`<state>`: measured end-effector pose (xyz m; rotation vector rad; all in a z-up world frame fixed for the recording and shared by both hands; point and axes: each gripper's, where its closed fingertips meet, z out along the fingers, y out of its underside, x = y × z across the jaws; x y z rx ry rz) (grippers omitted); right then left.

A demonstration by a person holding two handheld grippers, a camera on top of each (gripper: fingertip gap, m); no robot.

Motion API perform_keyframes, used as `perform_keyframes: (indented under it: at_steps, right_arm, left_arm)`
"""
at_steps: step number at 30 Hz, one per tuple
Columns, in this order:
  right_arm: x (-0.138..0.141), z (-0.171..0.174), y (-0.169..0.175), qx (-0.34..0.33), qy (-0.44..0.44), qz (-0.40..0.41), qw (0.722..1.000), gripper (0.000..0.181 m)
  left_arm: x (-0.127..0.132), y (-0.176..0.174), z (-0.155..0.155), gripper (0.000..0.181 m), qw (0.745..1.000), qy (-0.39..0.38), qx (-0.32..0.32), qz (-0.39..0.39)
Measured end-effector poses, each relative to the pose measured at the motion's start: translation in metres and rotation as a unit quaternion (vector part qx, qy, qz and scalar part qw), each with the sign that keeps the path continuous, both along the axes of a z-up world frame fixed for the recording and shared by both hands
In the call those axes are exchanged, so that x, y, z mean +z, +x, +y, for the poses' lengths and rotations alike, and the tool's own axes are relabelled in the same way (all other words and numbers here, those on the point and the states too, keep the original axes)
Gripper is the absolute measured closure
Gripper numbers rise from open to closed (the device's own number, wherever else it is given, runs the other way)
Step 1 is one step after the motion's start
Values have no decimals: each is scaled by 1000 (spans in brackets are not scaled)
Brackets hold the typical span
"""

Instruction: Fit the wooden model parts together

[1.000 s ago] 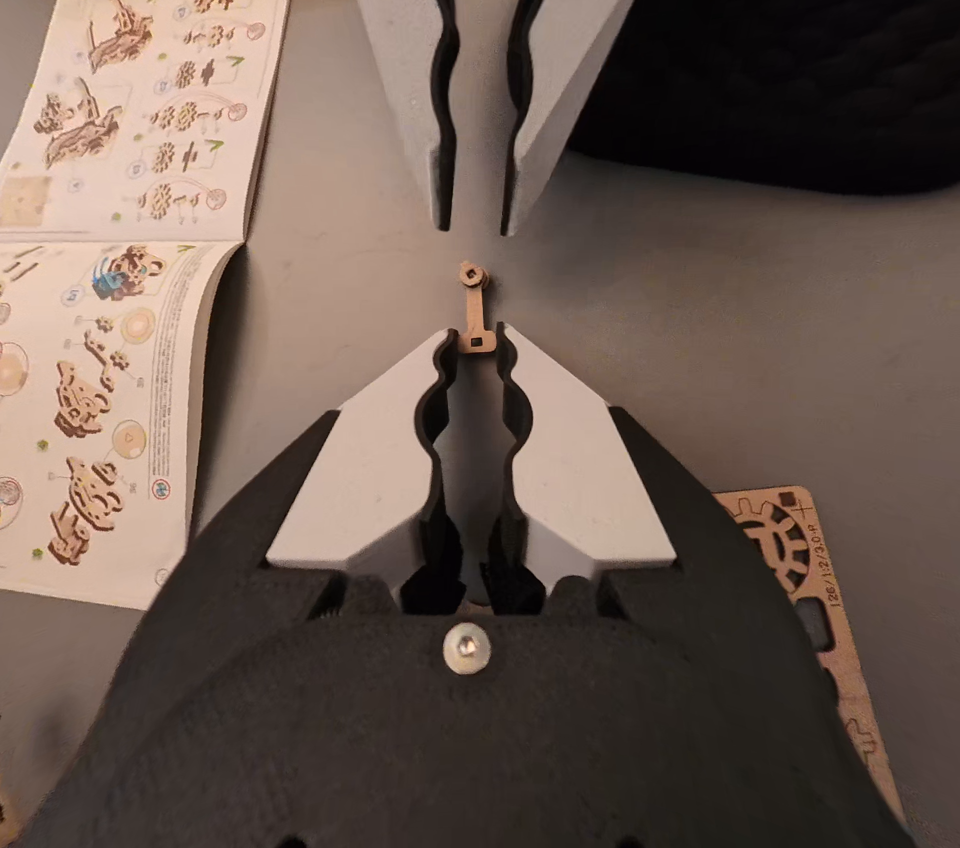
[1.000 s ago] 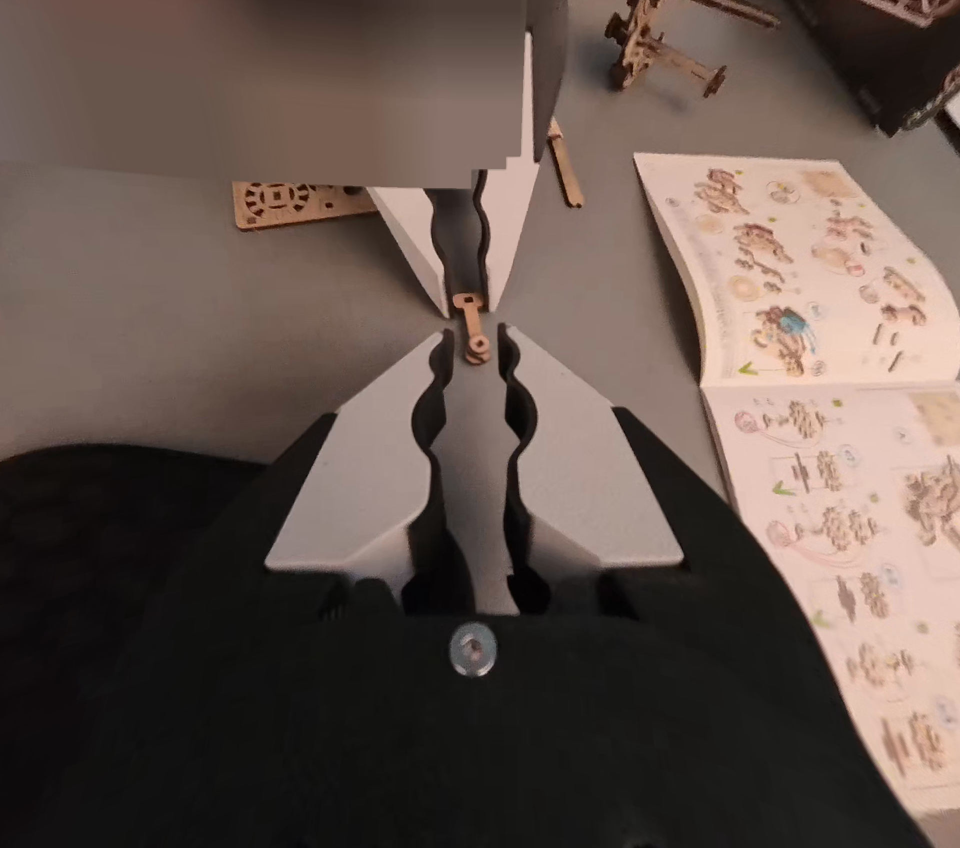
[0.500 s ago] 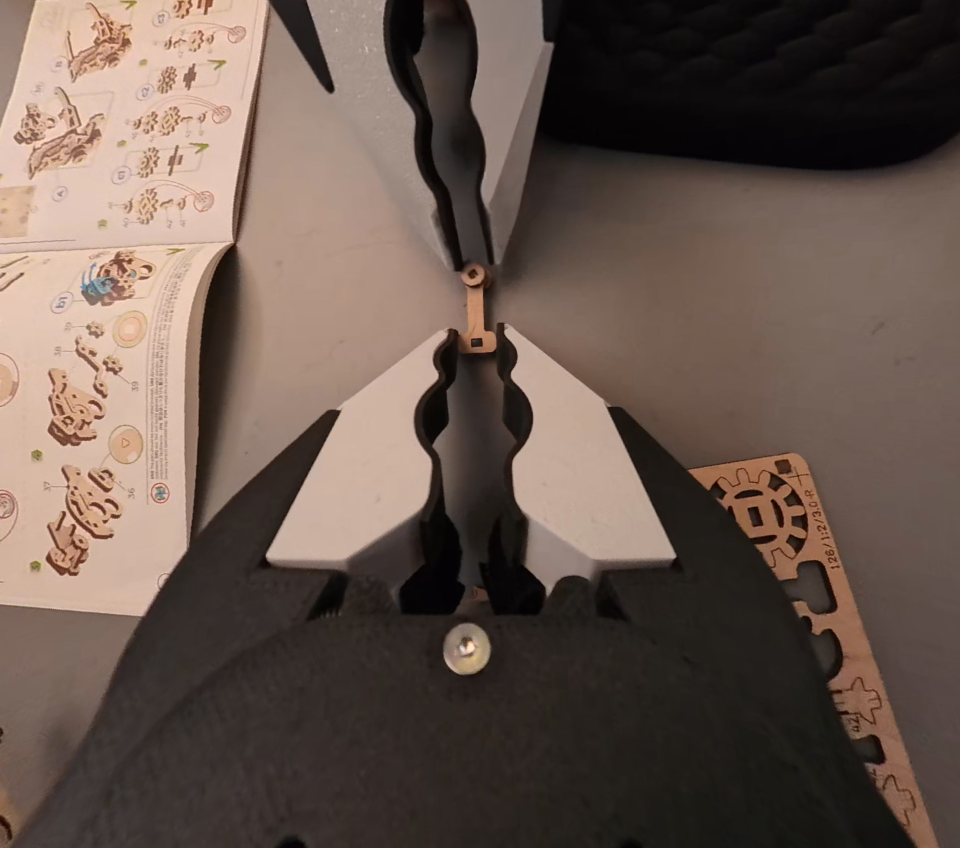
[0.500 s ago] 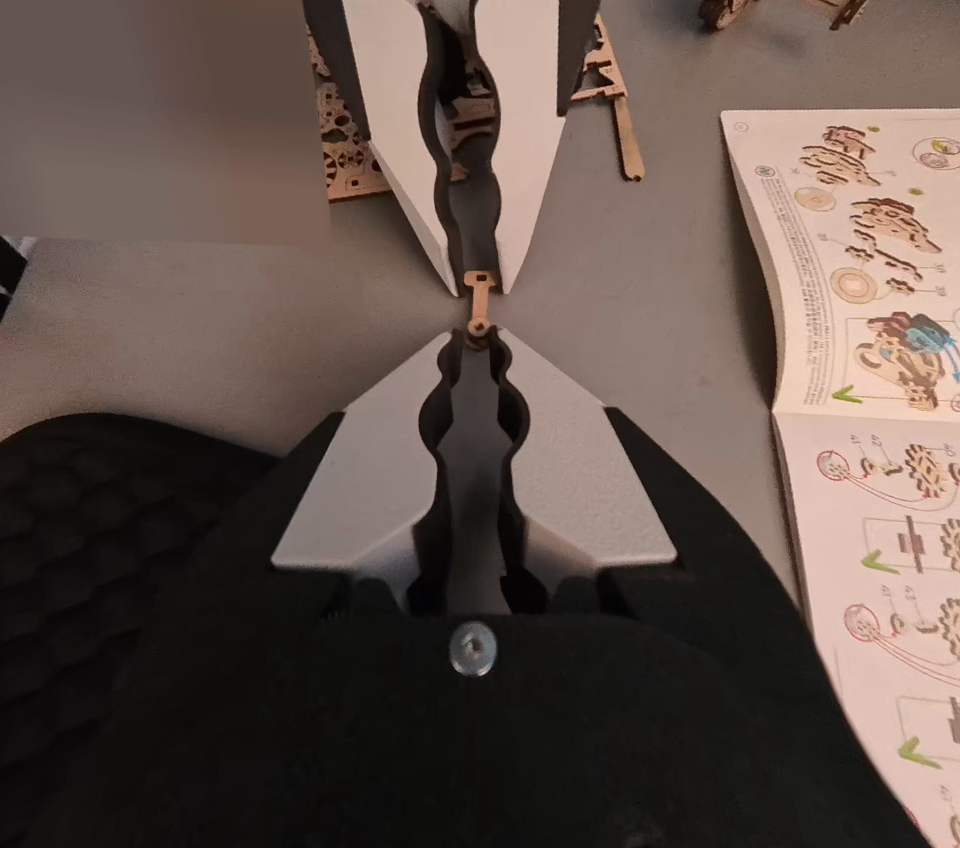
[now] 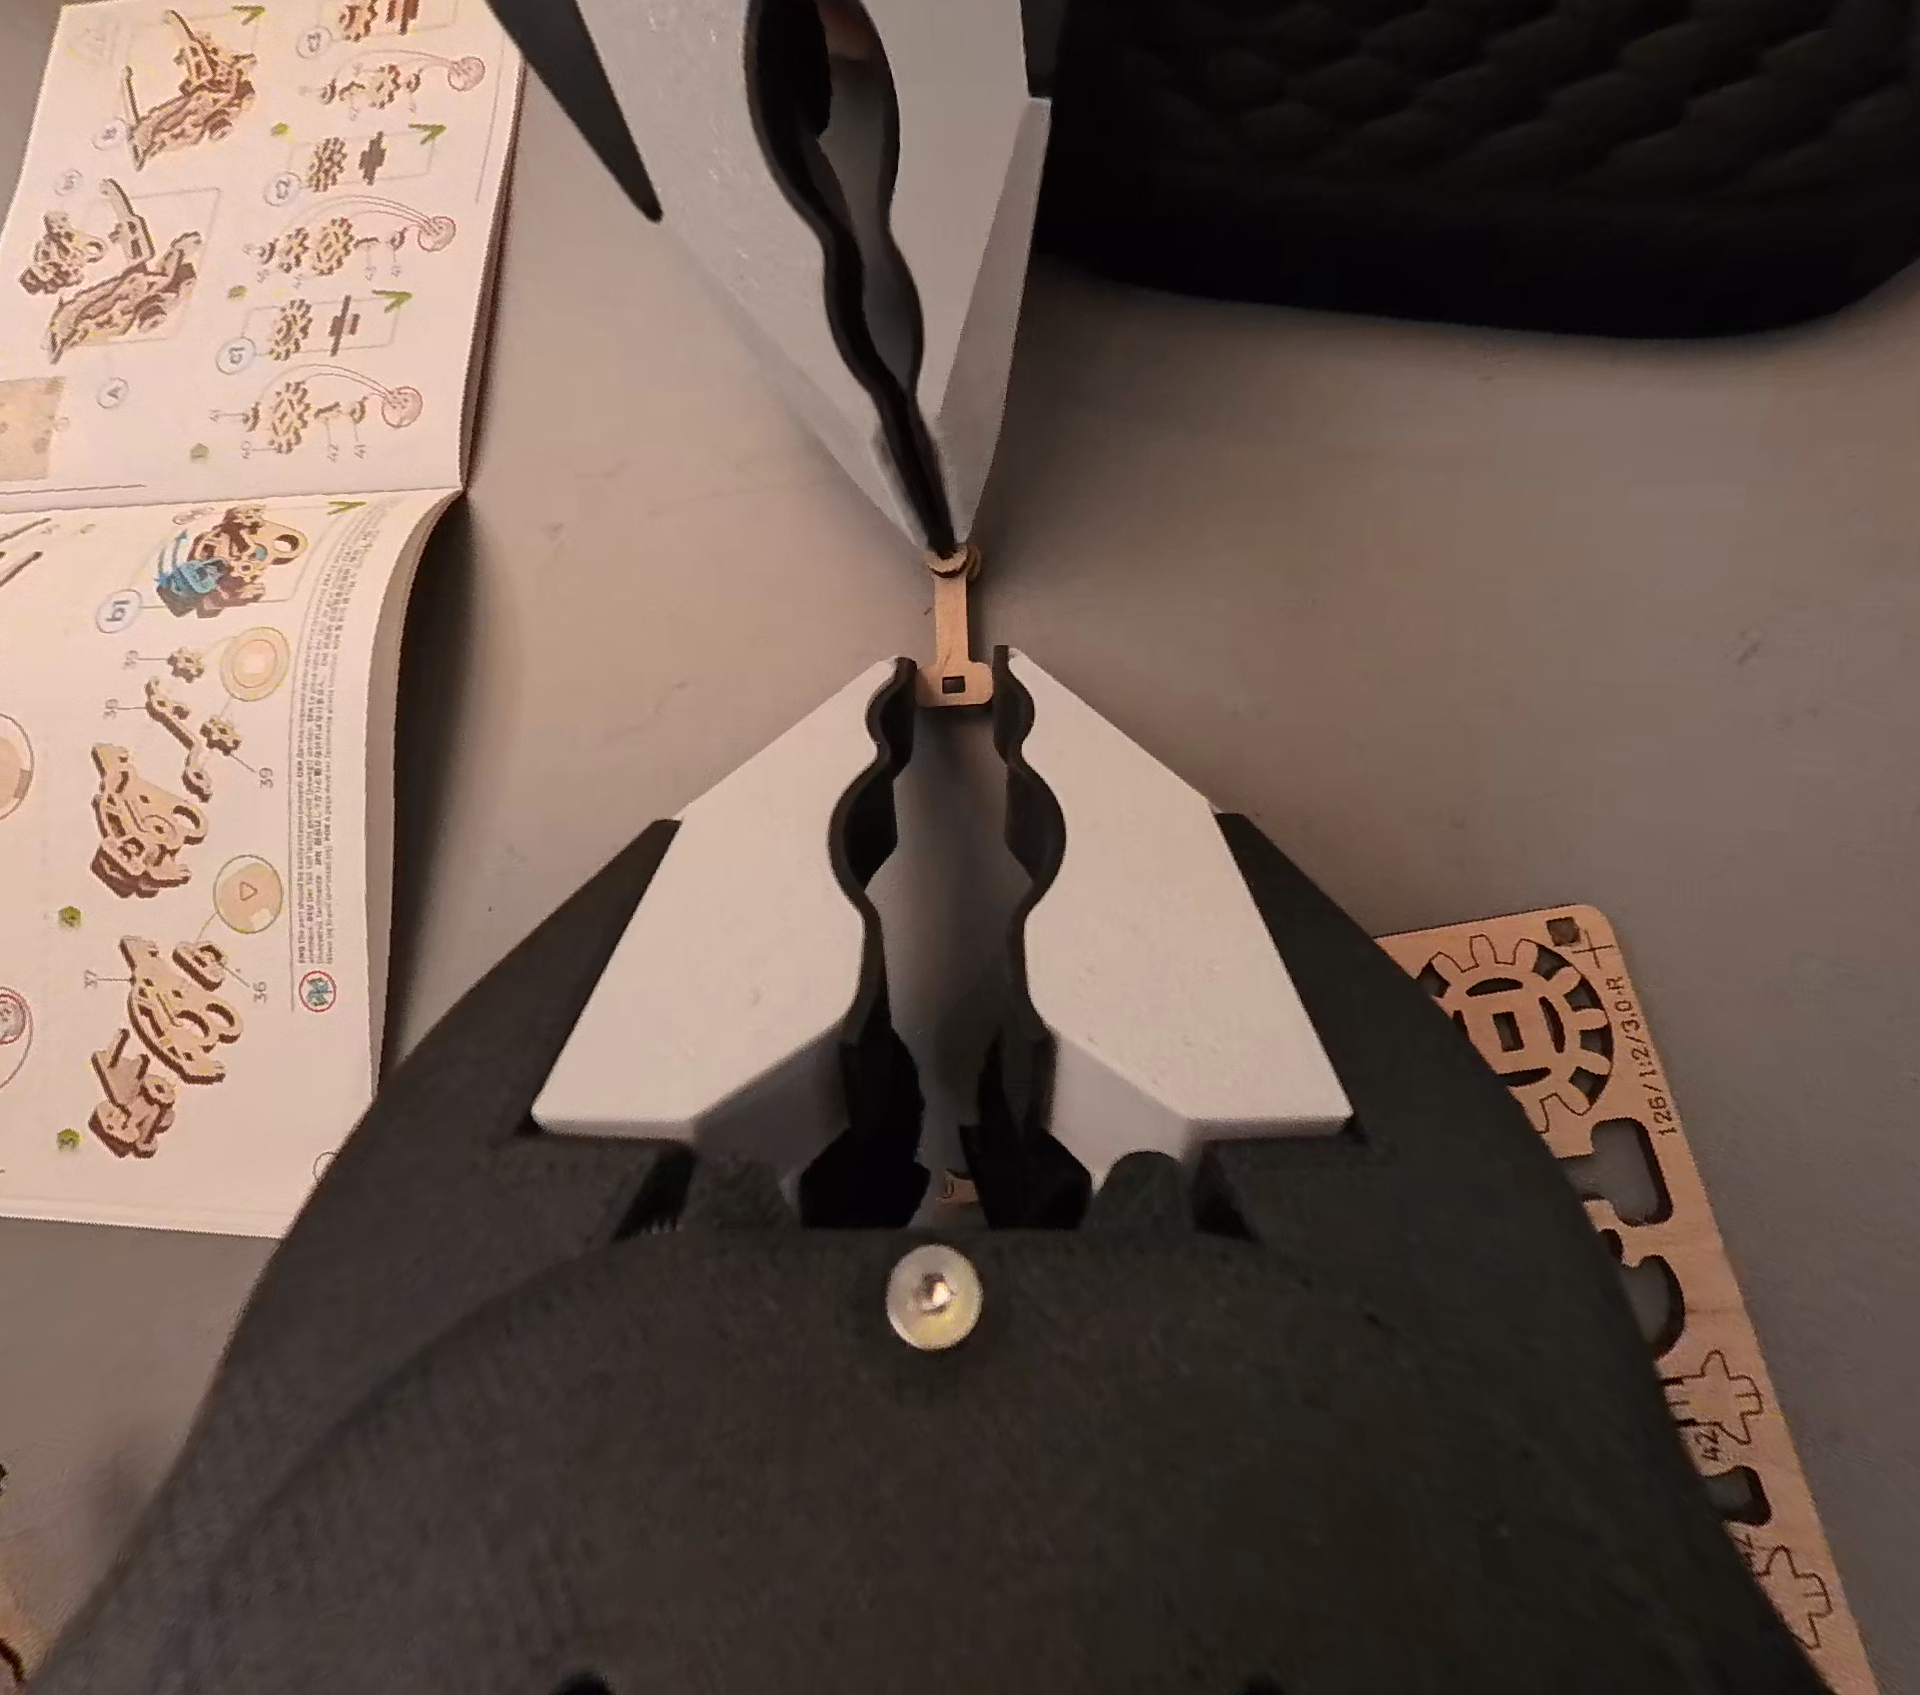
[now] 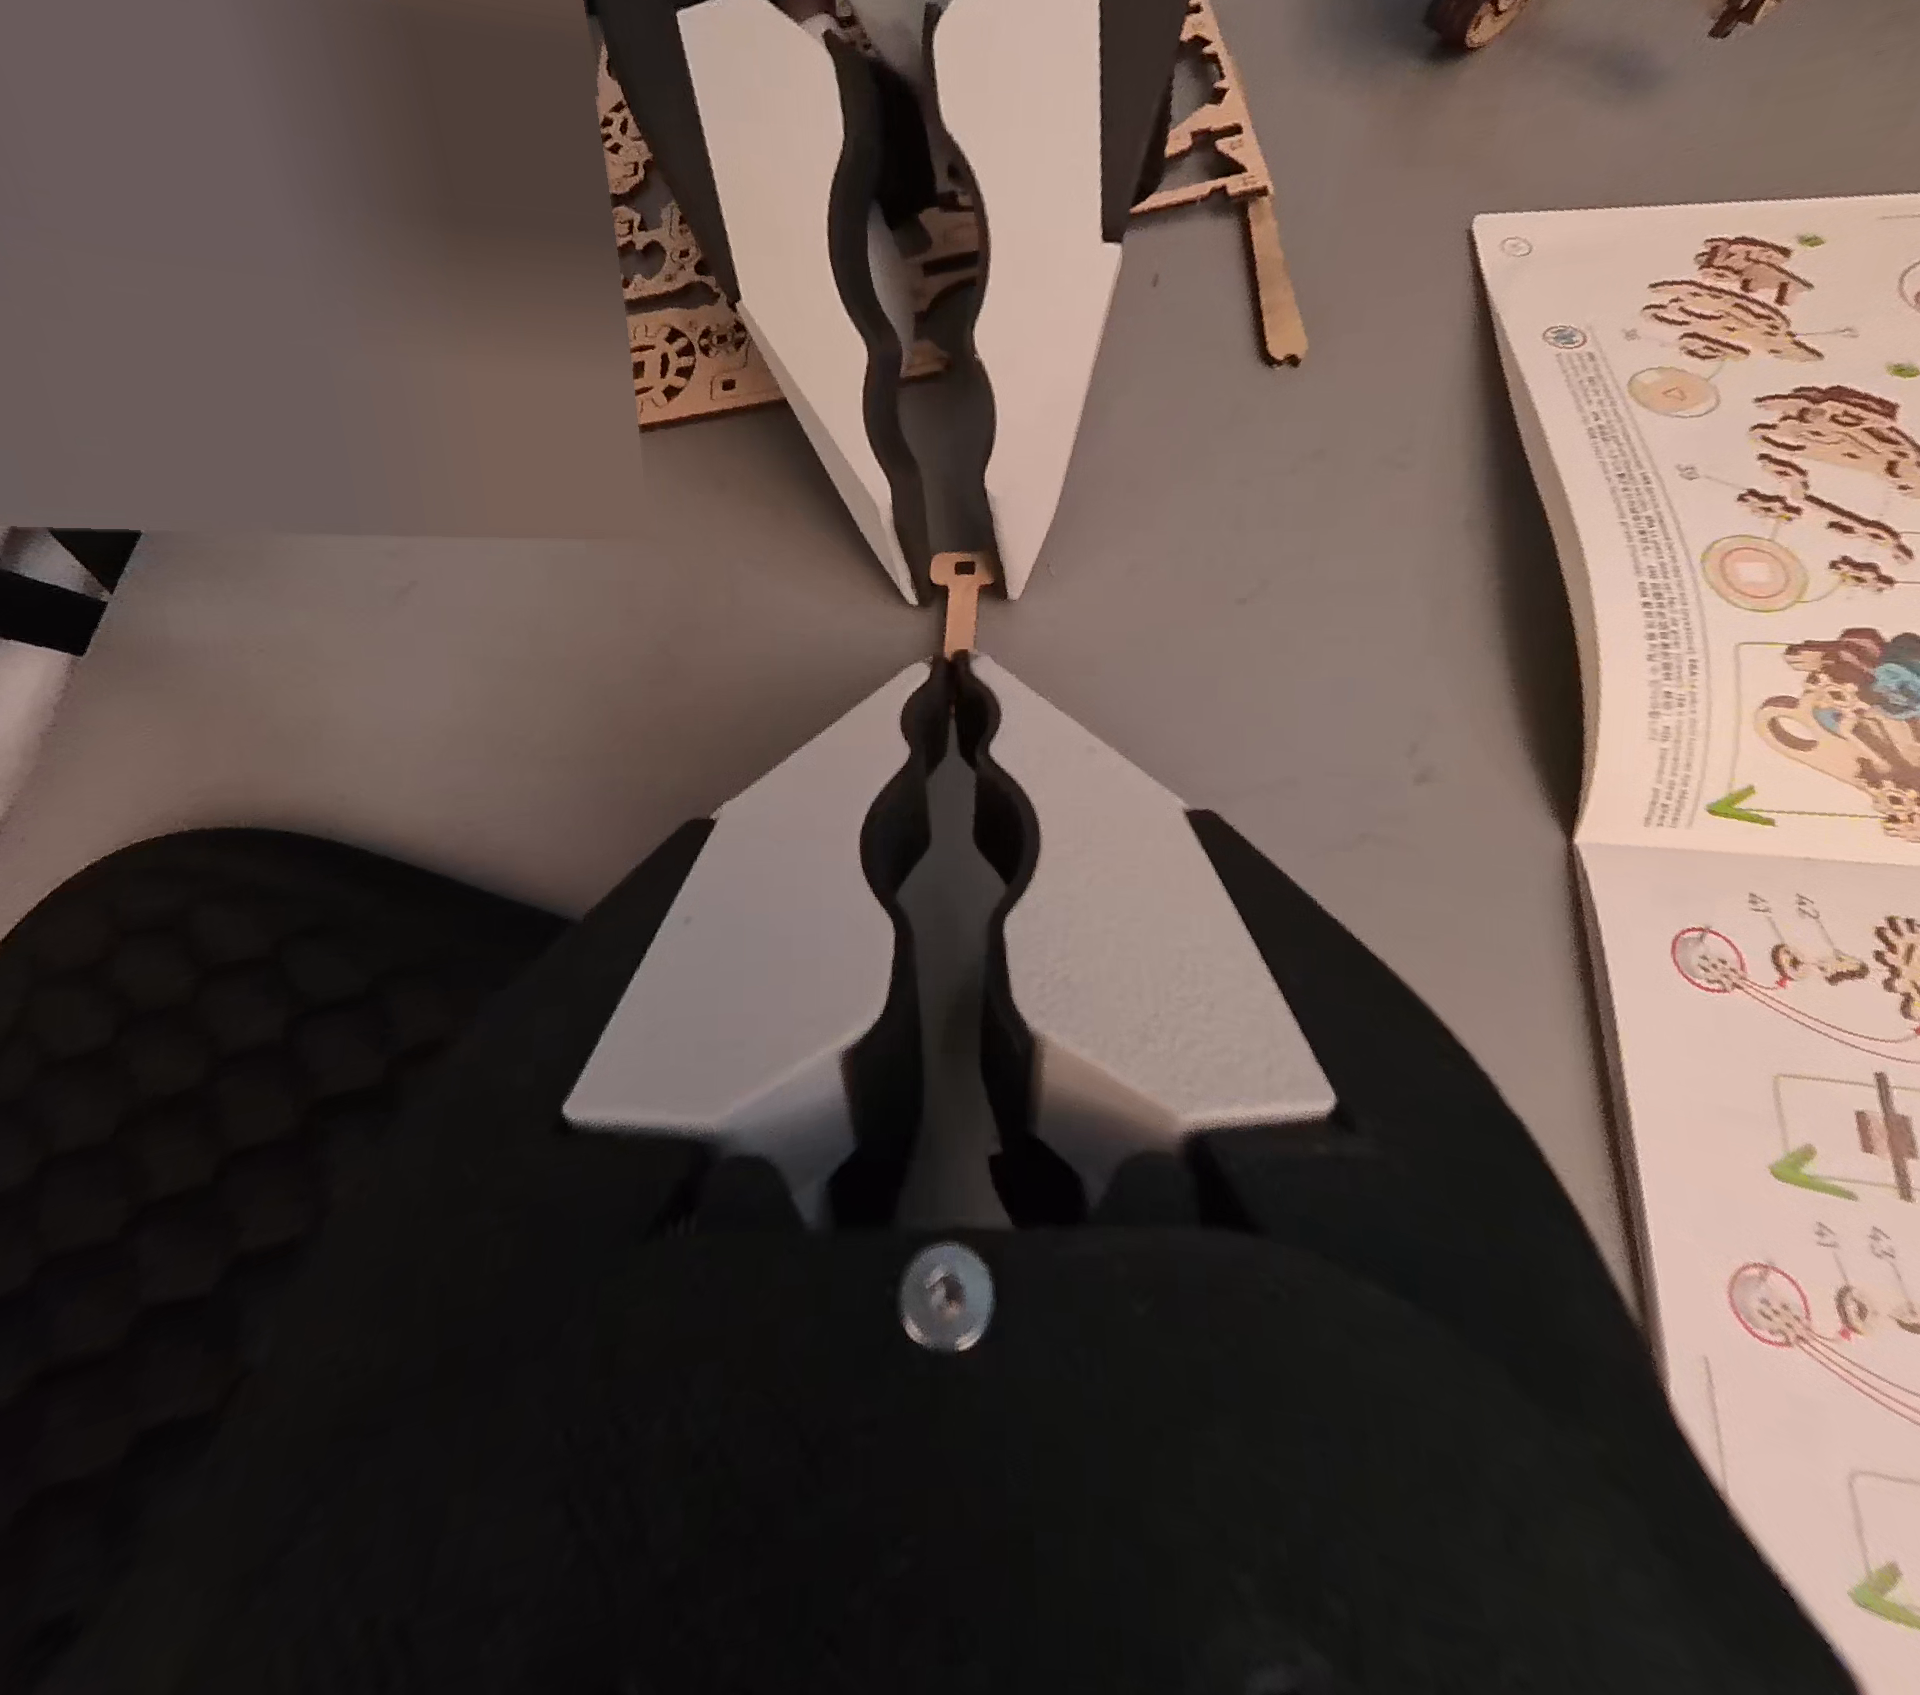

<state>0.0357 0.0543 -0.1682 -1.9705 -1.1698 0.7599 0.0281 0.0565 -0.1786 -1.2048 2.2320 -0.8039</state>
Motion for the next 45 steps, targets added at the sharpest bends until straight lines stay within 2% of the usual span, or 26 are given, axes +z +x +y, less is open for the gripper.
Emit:
perform_keyframes:
  at_steps: [5,6,7,10,12,15,16,18,22,23,26,27,28,31,33,35,38,40,42,45]
  right_arm:
    - [0,1,1,-4,15,-3,1000,181]
    - [1,1,1,-3,31,-9,999,172]
    - [2,0,2,1,52,-16,999,160]
    - [6,-4,3,22,128,-59,990,160]
    - [7,-5,2,30,184,-91,978,160]
    - [5,-3,1,28,217,-126,968,159]
    - [5,-3,1,25,224,-130,966,165]
    - [13,-3,-2,23,242,-114,963,174]
    - [21,-3,-3,8,221,-71,973,167]
    - [21,-5,-3,9,206,-62,977,175]
    - [17,-13,-5,16,137,-29,990,181]
    - [14,-12,-3,7,102,-19,995,181]
    - [11,-10,-2,-10,66,-9,998,181]
    - [1,-3,4,-54,-33,0,998,181]
    - [-3,-4,6,-57,-51,-14,997,181]
    - [0,-8,2,-33,-15,-22,999,181]
    - [13,-17,-8,9,74,-31,997,160]
    - [14,-25,-16,41,112,-44,992,159]
    - [8,-21,-16,25,97,-59,993,158]
    - [6,-16,-13,-1,54,-48,997,159]
  left_arm:
    - [0,0,0,168,1000,-11,5,5]
    - [0,0,0,168,1000,-19,9,10]
    - [0,0,0,168,999,-32,16,18]
    - [1,-3,-2,168,991,-114,38,55]
    - [6,-5,-6,168,974,-202,55,90]
    - [26,-5,-13,169,928,-350,61,113]
    - [31,-6,-13,169,917,-377,59,114]
    - [29,-9,-11,168,912,-385,64,123]
    - [31,-10,-14,169,901,-410,61,132]
    - [31,-10,-15,169,898,-415,59,135]
    - [32,-11,-18,168,887,-434,55,147]
    - [30,-11,-16,166,887,-433,61,150]
    - [27,-10,-14,156,889,-427,68,152]
    - [18,-10,-3,143,911,-377,83,145]
    - [16,-11,-1,147,931,-330,74,134]
    - [19,-10,-4,148,952,-281,48,108]
    - [16,-16,-15,152,972,-215,4,96]
    - [9,-18,-19,153,978,-185,-8,98]
    - [6,-15,-20,155,979,-177,-2,99]
    - [3,-17,-23,176,978,-176,-13,107]
